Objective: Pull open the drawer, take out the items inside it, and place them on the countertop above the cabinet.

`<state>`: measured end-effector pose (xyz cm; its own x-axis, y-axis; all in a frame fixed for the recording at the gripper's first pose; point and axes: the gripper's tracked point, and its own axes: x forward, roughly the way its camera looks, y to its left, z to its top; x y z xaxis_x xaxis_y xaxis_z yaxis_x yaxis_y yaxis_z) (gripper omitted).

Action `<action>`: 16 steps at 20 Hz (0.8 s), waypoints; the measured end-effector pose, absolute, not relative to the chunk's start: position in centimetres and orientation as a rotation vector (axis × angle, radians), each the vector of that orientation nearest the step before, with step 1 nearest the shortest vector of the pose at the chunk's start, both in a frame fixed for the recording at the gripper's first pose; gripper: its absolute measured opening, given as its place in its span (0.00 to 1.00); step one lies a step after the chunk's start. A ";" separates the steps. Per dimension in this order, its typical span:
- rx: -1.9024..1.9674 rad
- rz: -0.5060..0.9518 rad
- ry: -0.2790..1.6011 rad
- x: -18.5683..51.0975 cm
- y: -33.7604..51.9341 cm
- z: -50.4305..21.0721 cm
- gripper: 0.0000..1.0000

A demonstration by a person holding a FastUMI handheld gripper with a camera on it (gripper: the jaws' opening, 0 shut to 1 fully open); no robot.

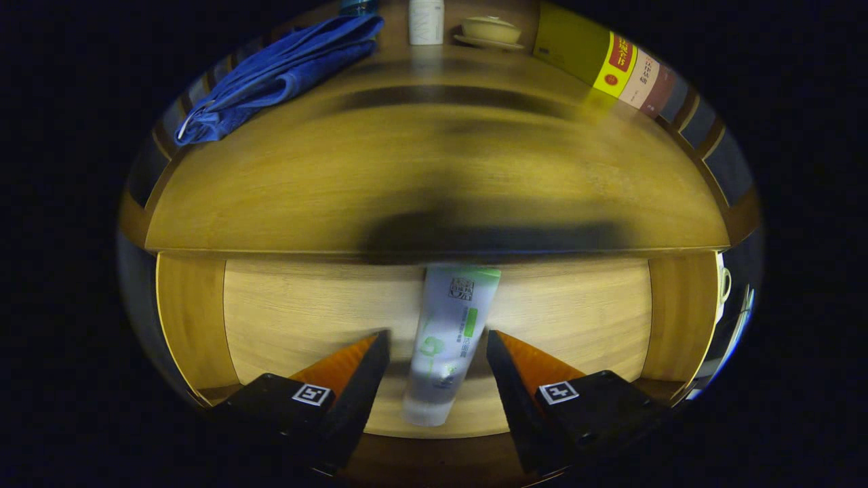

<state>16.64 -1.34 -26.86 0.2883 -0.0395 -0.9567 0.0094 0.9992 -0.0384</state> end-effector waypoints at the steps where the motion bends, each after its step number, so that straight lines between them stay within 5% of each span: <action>1: -0.028 -0.029 1.298 16.5 -1.3 -26.8 0.94; 5: 0.008 -0.071 1.358 16.2 -1.6 -25.8 0.89; 14: 0.040 -0.071 1.345 17.8 -0.3 -19.7 0.51; 16: 0.040 -0.071 1.345 17.8 -0.3 -19.7 0.51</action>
